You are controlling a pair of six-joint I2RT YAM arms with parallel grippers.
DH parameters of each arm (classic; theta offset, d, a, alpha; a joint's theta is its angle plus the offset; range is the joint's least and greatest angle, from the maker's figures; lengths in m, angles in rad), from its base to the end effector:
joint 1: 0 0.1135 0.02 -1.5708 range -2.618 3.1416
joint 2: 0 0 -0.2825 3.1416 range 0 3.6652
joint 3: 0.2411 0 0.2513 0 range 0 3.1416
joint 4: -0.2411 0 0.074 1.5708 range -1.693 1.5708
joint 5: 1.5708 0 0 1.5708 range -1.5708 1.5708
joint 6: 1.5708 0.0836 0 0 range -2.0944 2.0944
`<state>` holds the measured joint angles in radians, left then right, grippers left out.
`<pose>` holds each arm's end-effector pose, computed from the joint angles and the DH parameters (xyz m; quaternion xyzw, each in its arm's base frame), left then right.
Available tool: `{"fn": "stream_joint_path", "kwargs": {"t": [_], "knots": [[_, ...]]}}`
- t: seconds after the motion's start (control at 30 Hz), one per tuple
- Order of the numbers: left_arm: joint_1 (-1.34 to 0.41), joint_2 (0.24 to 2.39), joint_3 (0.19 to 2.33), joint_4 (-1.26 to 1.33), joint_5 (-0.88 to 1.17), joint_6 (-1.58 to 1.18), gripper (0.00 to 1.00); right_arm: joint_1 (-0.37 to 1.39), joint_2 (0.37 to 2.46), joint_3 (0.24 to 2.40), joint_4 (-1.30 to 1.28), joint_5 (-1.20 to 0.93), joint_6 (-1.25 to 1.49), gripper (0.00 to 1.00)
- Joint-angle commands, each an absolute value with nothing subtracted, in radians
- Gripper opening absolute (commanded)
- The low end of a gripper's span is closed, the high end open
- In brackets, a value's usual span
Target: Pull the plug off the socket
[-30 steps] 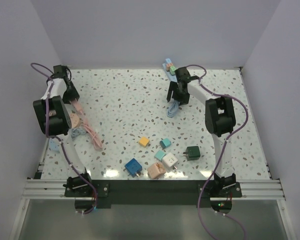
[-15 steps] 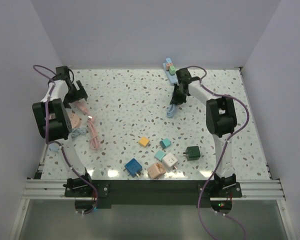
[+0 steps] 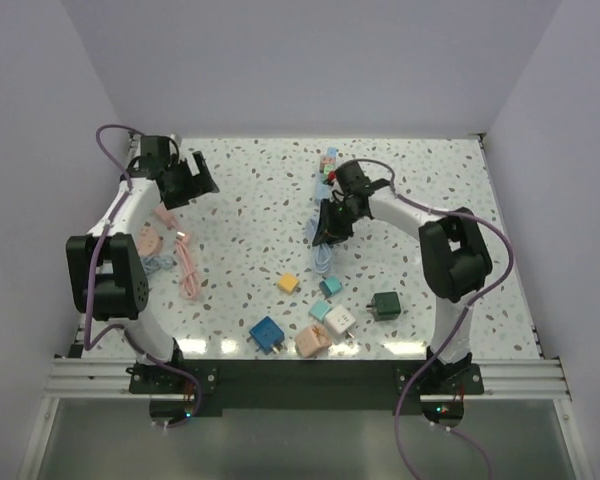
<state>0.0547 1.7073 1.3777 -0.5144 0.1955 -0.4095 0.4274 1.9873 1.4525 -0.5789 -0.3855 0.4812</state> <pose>0.4127 0.0063 0.2546 -0.1802 0.9133 -0.1522 0.3321 0.3889 0.2117 0.1632 -0.0177 0.9568 0.2652 0.1179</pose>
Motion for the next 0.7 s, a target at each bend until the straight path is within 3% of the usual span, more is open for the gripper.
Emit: {"fn": "stream_joint_path", "kwargs": {"t": [0.0, 0.23, 0.37, 0.53, 0.67], "knots": [[0.032, 1.749, 1.315, -0.422, 0.271, -0.449, 1.00, 0.549, 1.911, 1.385, -0.496, -0.529, 0.475, 0.00], [0.009, 1.760, 1.290, -0.390, 0.287, -0.476, 1.00, 0.692, 2.005, 1.506, -0.474, -0.613, 0.471, 0.00], [0.009, 1.740, 1.275, -0.388, 0.276, -0.474, 1.00, 0.701, 2.046, 1.607, -0.621, -0.679, 0.332, 0.00], [0.009, 1.732, 1.249, -0.387, 0.278, -0.472, 1.00, 0.699, 2.075, 1.712, -0.980, -0.661, 0.090, 0.00], [0.009, 1.741, 1.247, -0.382, 0.278, -0.472, 1.00, 0.689, 1.971, 1.605, -1.036, -0.496, 0.101, 0.00]]}}
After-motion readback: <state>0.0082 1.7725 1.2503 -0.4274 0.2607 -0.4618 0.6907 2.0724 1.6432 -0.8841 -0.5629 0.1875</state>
